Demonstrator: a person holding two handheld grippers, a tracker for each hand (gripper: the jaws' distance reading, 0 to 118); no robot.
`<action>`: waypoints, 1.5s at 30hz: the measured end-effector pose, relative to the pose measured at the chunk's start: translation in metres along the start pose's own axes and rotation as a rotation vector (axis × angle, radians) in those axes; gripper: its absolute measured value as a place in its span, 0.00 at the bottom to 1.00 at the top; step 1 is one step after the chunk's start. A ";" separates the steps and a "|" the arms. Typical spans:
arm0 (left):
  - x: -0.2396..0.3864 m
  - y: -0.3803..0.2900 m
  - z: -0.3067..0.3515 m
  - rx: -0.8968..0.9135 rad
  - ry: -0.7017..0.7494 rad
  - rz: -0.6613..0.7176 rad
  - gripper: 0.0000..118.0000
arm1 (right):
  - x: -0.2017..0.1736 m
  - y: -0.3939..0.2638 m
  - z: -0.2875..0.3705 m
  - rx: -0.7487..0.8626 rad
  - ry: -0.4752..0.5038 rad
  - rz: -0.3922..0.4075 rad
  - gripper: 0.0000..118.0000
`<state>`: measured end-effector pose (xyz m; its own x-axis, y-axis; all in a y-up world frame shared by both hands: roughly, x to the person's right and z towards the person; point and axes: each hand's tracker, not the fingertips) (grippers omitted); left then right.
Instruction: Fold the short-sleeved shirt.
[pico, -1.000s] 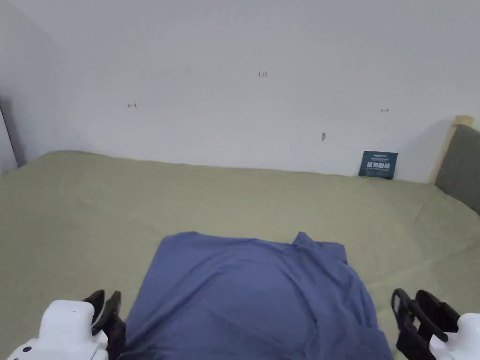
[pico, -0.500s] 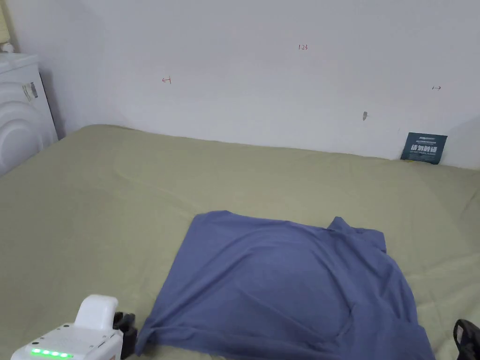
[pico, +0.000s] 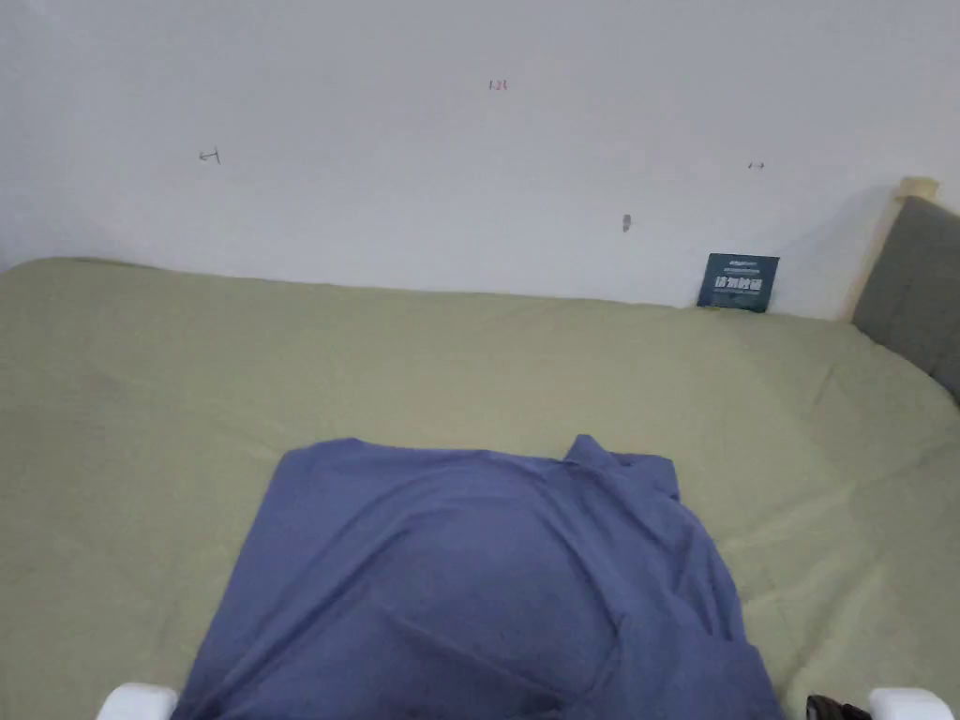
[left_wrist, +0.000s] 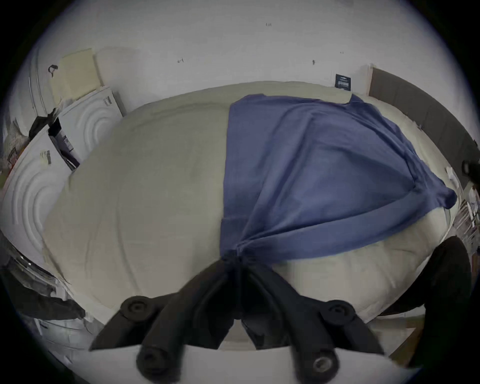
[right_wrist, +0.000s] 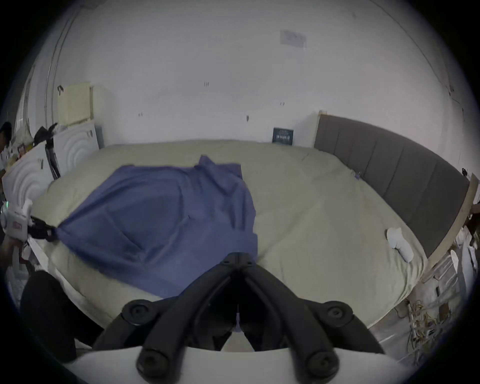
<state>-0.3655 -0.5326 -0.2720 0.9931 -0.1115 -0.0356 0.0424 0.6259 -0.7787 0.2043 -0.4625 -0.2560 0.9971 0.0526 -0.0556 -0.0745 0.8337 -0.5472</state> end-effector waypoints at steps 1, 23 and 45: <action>0.001 0.000 -0.001 -0.009 -0.027 0.012 0.02 | 0.003 -0.004 -0.007 -0.017 0.014 -0.003 0.11; 0.005 0.060 0.085 0.106 0.008 -0.032 0.01 | 0.014 0.039 -0.001 -0.078 0.106 -0.075 0.07; 0.025 0.221 -0.089 -0.108 0.052 0.057 0.07 | 0.004 0.132 -0.233 -0.259 0.008 -0.025 0.08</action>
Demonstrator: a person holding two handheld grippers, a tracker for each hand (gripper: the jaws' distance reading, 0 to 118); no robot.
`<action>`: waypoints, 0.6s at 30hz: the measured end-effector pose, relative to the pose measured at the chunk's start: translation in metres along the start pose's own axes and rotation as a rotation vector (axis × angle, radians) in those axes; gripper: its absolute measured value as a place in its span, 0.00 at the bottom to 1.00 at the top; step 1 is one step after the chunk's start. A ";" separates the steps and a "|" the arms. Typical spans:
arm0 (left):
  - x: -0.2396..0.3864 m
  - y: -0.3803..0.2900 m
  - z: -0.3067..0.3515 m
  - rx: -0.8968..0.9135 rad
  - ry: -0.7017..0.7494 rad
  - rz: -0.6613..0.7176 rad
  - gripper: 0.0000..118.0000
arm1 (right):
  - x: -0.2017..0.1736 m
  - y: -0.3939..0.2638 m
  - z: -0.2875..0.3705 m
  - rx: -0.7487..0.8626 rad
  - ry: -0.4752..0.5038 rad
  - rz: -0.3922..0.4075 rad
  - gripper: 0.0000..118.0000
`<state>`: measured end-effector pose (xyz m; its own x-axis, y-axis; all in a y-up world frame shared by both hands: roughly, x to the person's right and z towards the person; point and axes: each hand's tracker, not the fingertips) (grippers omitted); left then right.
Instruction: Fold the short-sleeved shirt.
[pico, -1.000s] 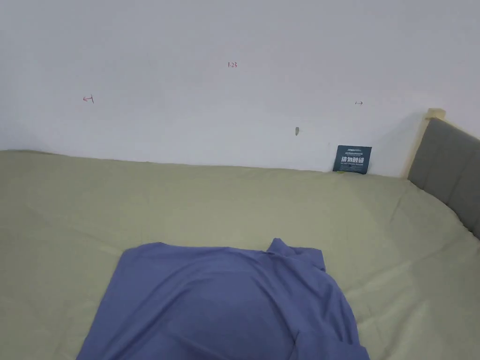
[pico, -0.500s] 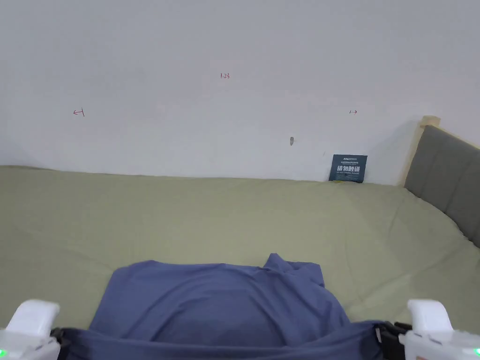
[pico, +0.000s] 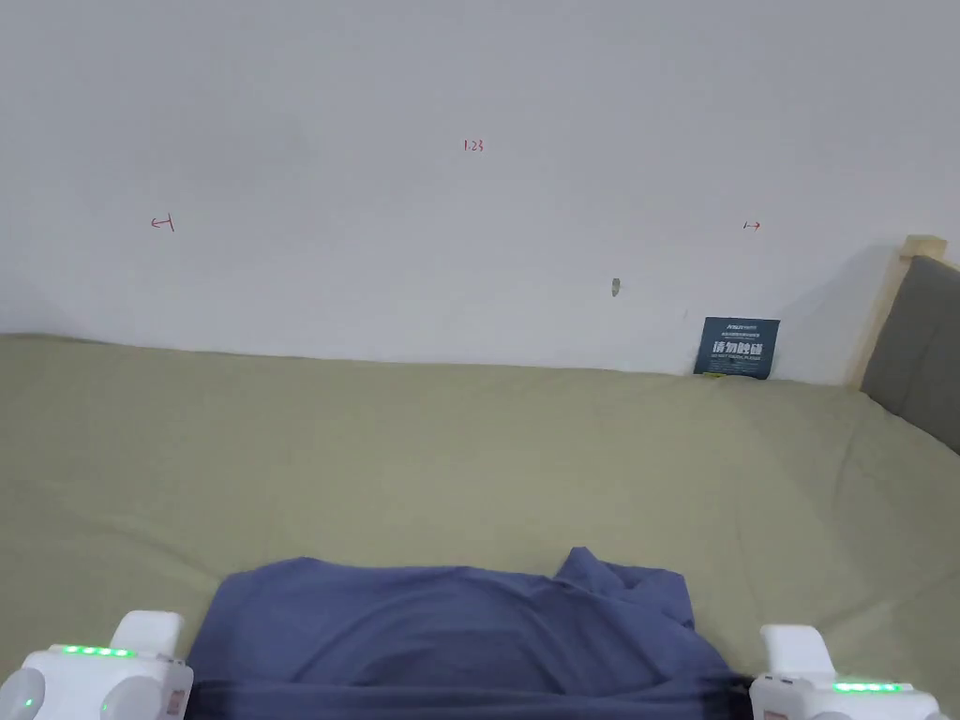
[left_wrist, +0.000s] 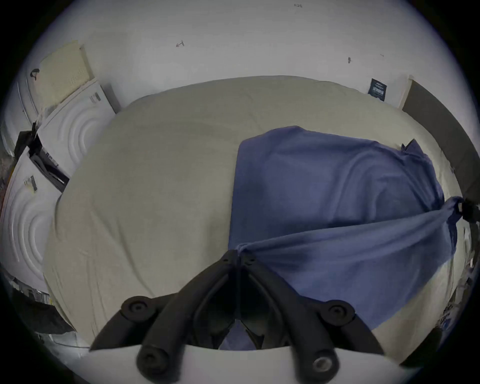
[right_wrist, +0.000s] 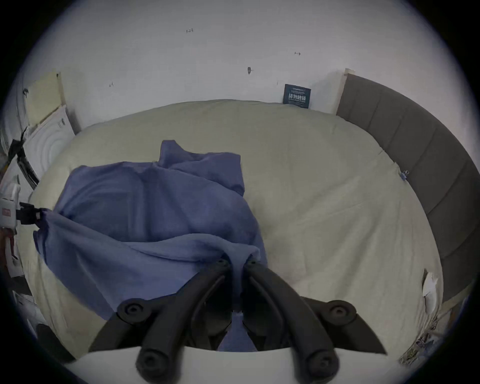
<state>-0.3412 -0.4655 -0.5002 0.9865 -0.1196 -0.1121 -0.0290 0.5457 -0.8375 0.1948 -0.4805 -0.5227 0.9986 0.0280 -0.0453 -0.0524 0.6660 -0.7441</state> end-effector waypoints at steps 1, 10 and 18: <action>-0.001 -0.003 0.003 0.022 0.002 0.002 0.12 | -0.002 -0.002 0.003 0.011 -0.002 0.001 0.10; -0.020 -0.092 0.156 0.572 -0.038 0.067 0.94 | -0.016 -0.062 0.172 0.502 0.075 -0.032 0.69; -0.006 -0.187 0.219 0.627 -0.020 0.067 0.00 | -0.056 -0.147 0.260 0.652 0.001 0.017 0.01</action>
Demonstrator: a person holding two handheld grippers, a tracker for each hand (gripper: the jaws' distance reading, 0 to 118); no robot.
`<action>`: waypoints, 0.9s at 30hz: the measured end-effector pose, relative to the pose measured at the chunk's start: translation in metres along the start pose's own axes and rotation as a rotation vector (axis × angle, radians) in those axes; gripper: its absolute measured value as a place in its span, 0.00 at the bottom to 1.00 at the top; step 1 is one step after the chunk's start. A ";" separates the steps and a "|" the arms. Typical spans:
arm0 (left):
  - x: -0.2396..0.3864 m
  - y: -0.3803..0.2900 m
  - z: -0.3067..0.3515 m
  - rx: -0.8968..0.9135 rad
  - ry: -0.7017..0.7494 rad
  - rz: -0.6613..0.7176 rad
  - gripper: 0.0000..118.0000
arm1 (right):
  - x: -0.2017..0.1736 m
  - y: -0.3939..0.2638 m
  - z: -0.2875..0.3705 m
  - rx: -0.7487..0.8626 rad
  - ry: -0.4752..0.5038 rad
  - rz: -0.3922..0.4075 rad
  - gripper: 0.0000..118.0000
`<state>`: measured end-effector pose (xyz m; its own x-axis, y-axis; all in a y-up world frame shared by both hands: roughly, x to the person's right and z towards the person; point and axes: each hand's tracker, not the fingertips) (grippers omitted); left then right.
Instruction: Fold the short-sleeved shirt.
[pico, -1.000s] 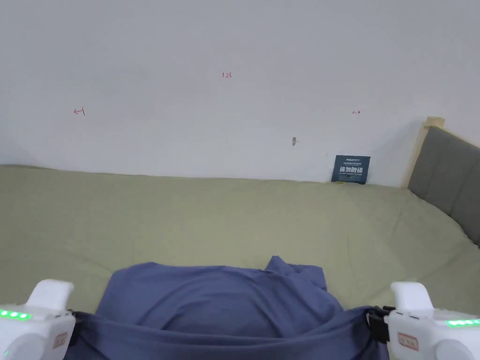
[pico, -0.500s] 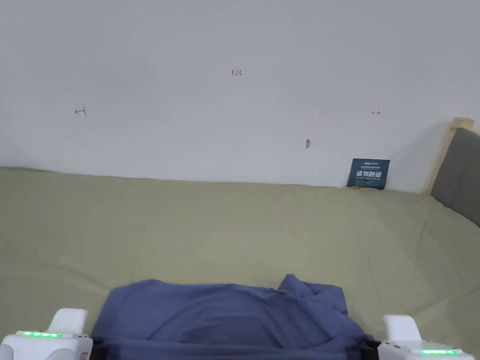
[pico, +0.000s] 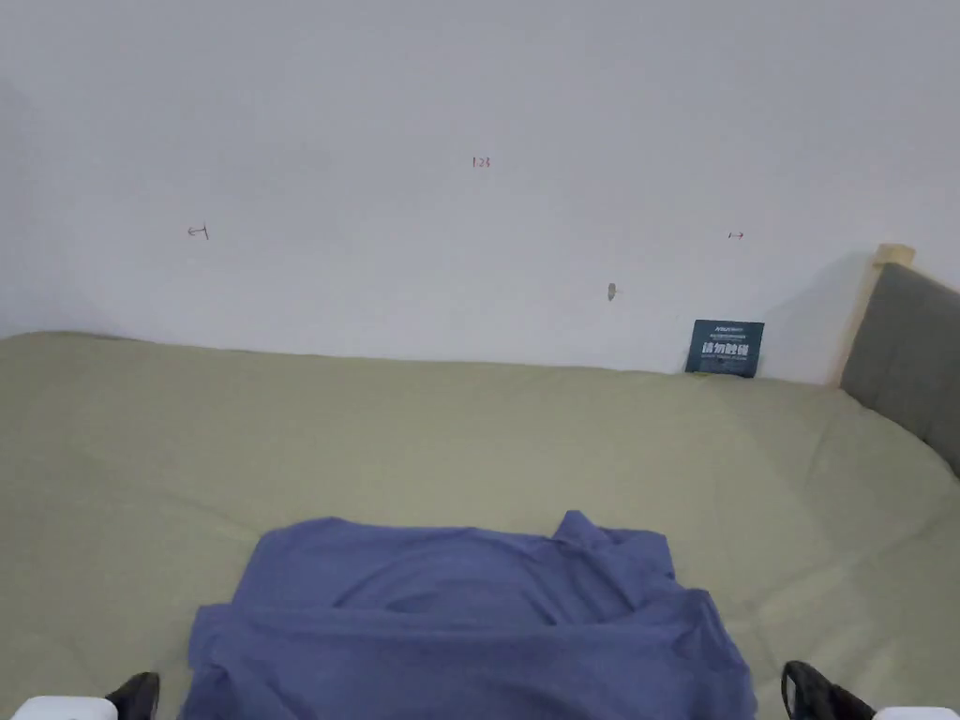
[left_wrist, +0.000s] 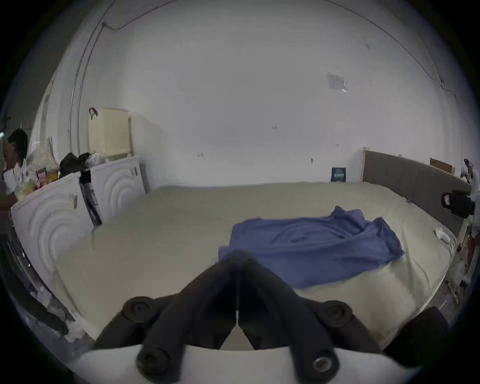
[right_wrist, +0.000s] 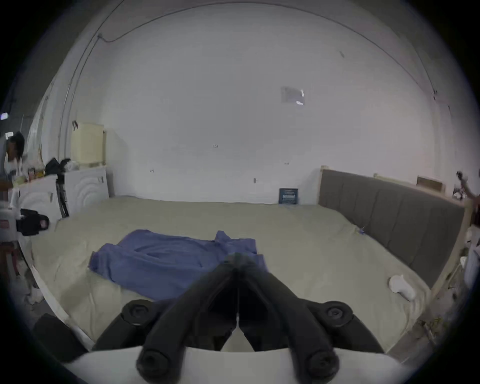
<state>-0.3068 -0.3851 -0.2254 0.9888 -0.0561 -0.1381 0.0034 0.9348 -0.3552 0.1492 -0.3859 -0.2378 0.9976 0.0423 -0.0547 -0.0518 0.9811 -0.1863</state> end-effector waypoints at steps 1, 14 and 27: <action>0.000 -0.010 -0.001 0.002 0.013 0.011 0.00 | -0.001 -0.003 0.006 0.012 -0.017 0.006 0.01; -0.023 -0.053 -0.060 -0.230 -0.015 0.011 0.00 | -0.007 -0.011 -0.001 -0.056 0.053 -0.012 0.01; -0.028 -0.068 -0.220 -0.528 0.085 -0.082 0.90 | 0.014 -0.049 -0.058 -0.245 0.012 -0.013 0.01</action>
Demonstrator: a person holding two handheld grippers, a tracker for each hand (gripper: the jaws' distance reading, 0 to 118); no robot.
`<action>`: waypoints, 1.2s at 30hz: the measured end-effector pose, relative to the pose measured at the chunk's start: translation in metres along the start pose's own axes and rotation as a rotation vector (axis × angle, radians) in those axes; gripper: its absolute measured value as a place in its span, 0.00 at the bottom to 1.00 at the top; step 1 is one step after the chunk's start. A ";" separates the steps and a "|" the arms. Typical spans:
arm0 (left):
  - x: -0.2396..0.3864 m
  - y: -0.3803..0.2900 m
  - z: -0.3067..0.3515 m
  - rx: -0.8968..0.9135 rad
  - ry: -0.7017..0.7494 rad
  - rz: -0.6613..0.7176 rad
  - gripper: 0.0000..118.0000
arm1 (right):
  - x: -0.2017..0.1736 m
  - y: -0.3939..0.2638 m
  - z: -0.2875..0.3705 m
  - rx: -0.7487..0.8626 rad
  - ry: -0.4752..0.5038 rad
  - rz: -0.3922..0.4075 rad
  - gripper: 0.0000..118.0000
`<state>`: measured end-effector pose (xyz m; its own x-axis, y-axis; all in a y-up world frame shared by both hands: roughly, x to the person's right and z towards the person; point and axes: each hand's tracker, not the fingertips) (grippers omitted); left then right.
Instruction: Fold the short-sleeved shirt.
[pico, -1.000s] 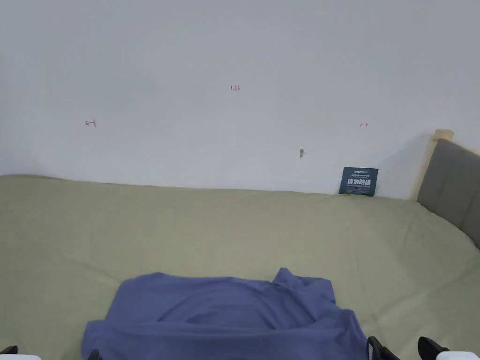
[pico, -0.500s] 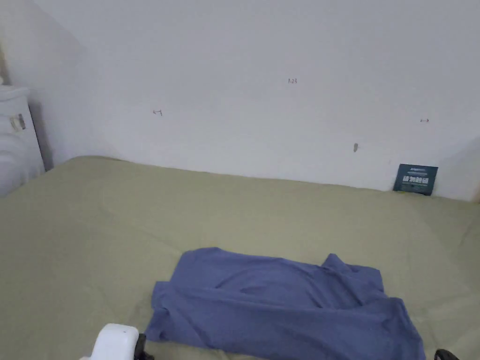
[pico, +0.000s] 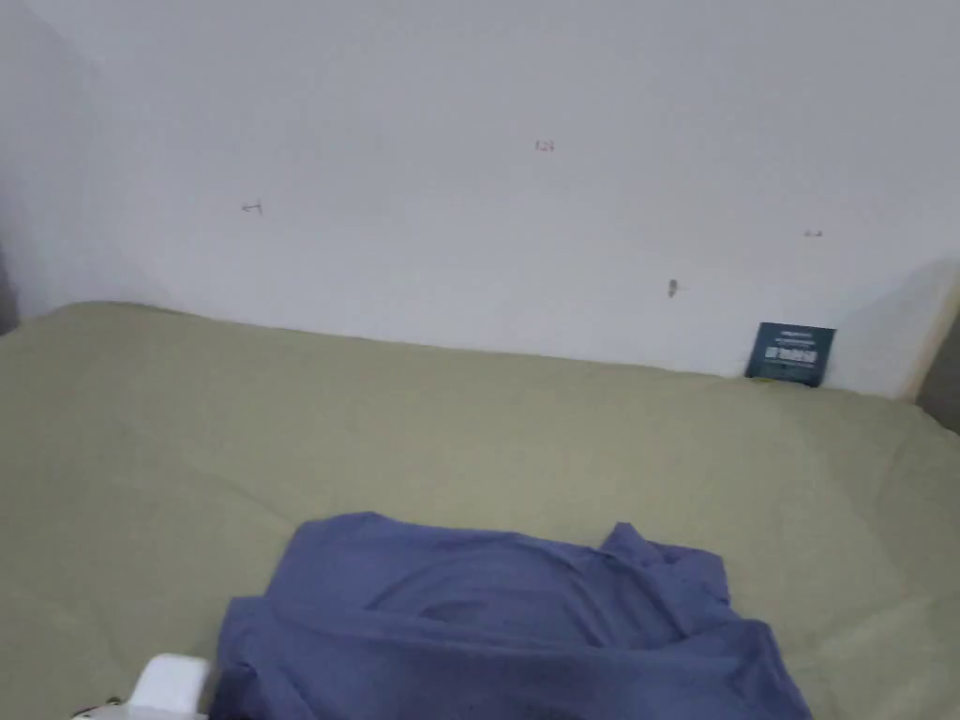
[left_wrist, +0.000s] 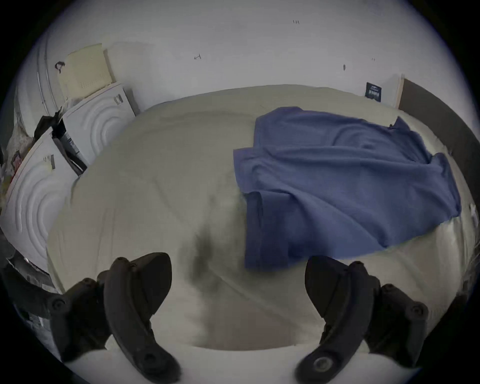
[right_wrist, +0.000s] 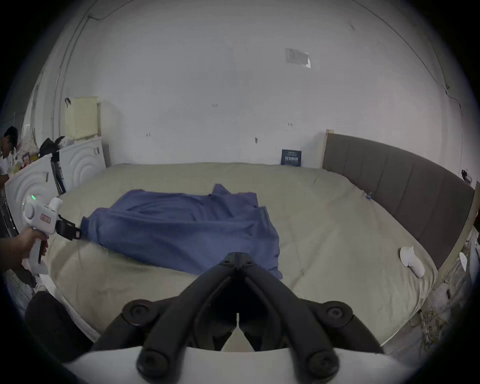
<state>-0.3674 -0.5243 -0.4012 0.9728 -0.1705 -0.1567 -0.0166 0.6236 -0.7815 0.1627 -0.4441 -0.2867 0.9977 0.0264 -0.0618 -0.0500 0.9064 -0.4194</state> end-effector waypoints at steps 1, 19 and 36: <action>0.003 0.003 0.000 0.009 -0.005 0.005 0.86 | 0.005 -0.001 -0.007 -0.024 -0.005 -0.009 0.01; 0.036 0.037 0.020 -0.043 -0.127 -0.054 0.04 | 0.060 -0.027 -0.173 -0.400 0.047 -0.086 0.43; -0.021 0.020 0.162 0.143 -0.224 0.098 0.04 | 0.070 0.056 -0.016 -0.189 0.095 -0.119 0.06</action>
<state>-0.3503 -0.3848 -0.3155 0.9953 0.0591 -0.0773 -0.0958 0.7330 -0.6735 0.2292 -0.3982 -0.3294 0.9889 -0.1234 -0.0827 0.0511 0.8054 -0.5905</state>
